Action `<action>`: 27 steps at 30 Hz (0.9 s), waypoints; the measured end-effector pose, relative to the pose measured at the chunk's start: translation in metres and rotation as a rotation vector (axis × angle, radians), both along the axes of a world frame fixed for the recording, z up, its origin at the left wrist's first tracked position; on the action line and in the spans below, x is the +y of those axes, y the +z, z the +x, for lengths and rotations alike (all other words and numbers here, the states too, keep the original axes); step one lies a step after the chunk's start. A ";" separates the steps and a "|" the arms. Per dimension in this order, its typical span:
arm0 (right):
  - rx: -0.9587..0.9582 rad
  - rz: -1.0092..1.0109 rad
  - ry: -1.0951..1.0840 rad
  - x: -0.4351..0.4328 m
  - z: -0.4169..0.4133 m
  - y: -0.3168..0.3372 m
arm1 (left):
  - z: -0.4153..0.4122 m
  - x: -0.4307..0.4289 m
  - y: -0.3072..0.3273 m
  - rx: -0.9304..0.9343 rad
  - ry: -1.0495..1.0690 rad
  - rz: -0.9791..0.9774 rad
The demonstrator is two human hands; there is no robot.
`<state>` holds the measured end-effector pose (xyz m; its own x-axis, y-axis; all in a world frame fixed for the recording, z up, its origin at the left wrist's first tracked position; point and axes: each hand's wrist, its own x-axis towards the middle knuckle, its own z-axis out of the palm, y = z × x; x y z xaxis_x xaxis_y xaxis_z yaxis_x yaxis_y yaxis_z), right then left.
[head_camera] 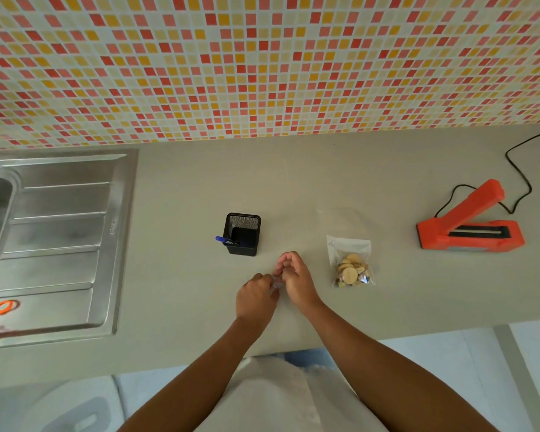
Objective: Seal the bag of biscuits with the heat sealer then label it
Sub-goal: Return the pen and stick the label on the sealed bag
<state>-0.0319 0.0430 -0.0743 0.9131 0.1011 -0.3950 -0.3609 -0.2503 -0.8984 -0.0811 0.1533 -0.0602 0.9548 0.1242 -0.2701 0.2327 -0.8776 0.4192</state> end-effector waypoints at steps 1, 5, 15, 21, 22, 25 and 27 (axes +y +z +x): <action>-0.008 -0.017 -0.001 -0.001 -0.001 0.001 | 0.000 0.000 0.000 0.002 0.003 -0.003; -0.202 -0.229 0.045 -0.011 -0.007 0.001 | 0.002 -0.001 -0.001 0.014 0.004 -0.006; -0.284 -0.463 0.444 -0.036 -0.015 -0.009 | 0.005 -0.006 -0.004 -0.017 -0.016 -0.019; -0.225 -0.467 0.435 -0.041 -0.015 -0.009 | 0.005 0.001 -0.006 -0.015 -0.055 -0.145; -0.211 -0.443 0.424 -0.042 -0.014 -0.005 | 0.007 0.003 -0.005 -0.020 -0.047 -0.219; -0.166 -0.310 0.375 -0.042 -0.010 0.013 | 0.015 0.010 0.016 0.031 0.087 -0.528; -0.152 -0.239 0.345 -0.041 -0.005 0.031 | 0.022 0.016 0.039 0.116 0.190 -0.742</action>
